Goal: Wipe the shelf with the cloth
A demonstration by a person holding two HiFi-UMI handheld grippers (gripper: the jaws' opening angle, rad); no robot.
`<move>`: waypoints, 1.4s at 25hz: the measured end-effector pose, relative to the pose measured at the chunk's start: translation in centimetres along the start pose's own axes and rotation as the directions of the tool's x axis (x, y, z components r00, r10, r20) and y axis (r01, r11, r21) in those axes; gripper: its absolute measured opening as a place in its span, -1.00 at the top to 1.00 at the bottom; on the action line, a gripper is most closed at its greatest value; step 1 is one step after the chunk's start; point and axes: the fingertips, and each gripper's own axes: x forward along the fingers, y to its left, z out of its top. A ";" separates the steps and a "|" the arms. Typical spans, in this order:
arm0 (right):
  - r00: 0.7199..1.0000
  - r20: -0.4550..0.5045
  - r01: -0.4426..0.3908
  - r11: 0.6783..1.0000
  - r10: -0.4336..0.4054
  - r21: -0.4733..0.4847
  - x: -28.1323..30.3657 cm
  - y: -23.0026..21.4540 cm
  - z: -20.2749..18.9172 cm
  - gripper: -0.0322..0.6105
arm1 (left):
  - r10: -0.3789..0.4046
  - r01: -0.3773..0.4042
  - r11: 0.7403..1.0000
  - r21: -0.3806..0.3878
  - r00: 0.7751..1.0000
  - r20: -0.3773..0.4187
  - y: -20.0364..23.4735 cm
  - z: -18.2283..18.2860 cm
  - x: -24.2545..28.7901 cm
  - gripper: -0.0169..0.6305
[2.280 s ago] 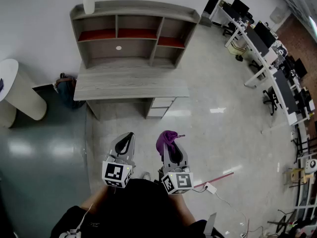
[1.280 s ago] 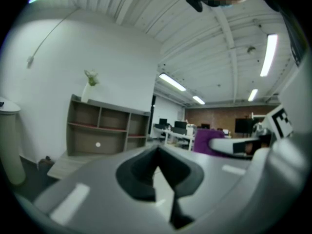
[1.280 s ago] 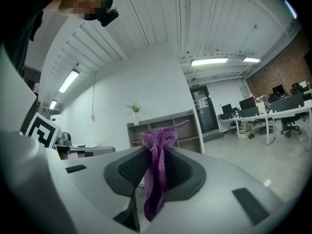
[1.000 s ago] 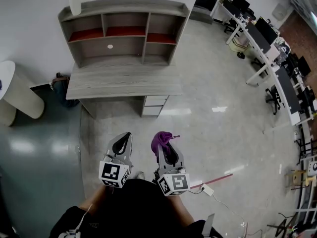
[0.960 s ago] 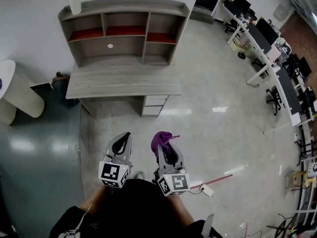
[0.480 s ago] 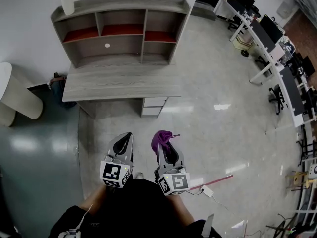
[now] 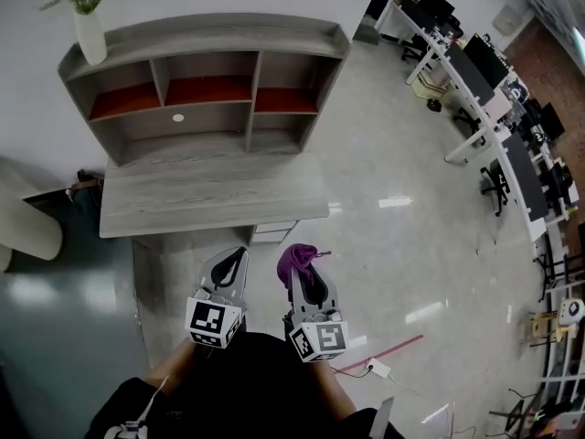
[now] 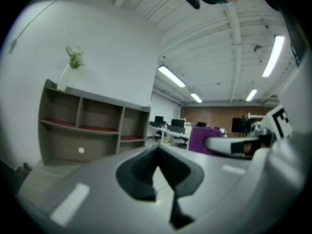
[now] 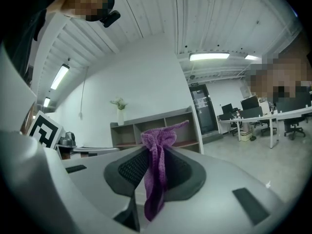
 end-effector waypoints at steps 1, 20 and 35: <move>1.000 0.004 0.009 1.000 -0.009 -0.001 1.4 -0.1 0.4 0.64 | -0.013 0.013 1.000 -0.001 1.000 -0.003 1.0 0.4 1.0 0.93; 0.998 -0.014 0.054 0.998 -0.054 -0.013 17.2 -8.0 2.1 0.64 | -0.030 0.029 0.999 -0.030 0.999 -0.020 8.7 1.7 14.8 0.93; 0.997 -0.012 -0.076 0.997 0.076 -0.021 31.0 -20.9 4.3 0.64 | 0.141 -0.141 0.989 -0.036 0.990 -0.007 11.2 4.6 31.0 0.93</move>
